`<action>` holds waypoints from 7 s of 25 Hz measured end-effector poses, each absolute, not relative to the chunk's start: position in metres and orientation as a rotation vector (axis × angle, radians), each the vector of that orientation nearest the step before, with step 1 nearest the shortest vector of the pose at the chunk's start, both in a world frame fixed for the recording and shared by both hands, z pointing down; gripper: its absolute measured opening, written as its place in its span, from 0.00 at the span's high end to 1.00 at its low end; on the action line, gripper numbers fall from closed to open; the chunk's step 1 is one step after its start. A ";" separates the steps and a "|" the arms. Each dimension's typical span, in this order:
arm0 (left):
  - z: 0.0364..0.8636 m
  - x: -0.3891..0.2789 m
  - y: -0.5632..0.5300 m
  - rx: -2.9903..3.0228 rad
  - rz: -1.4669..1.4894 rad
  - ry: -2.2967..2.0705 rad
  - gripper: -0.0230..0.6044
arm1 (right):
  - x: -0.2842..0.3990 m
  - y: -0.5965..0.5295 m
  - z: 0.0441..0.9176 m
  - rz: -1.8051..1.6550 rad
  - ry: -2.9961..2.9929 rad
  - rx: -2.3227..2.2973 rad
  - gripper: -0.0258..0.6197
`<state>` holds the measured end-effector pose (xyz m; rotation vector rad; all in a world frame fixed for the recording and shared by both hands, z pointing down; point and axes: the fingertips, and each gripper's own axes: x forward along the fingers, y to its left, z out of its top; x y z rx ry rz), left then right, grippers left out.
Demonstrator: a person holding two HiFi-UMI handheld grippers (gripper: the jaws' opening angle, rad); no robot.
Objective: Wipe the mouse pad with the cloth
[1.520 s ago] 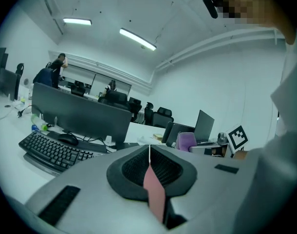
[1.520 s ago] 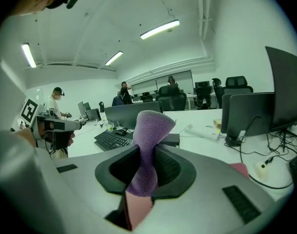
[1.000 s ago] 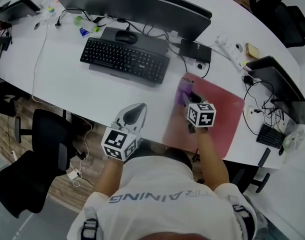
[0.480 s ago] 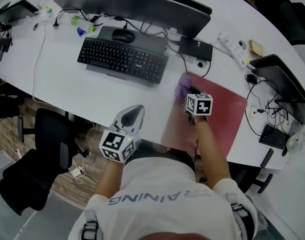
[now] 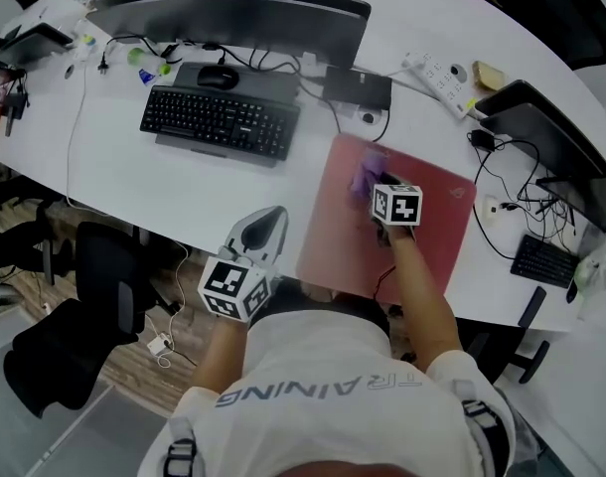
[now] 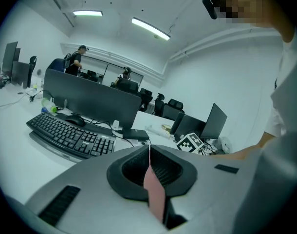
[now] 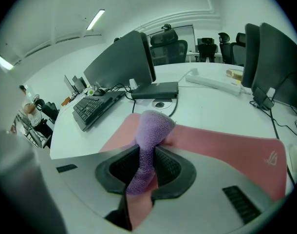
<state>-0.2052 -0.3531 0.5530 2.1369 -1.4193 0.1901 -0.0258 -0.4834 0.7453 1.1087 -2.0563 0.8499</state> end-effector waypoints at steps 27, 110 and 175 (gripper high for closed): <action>0.531 -0.029 -0.329 2.210 0.231 -1.420 0.91 | 0.231 -0.467 0.740 0.923 -1.966 1.344 0.80; 0.524 -0.128 -0.280 2.209 0.268 -1.420 0.91 | 0.060 -0.365 0.742 0.995 -2.008 1.123 0.79; 0.527 -0.259 -0.221 2.293 0.178 -1.257 0.91 | -0.149 -0.249 0.711 0.853 -2.111 0.918 0.81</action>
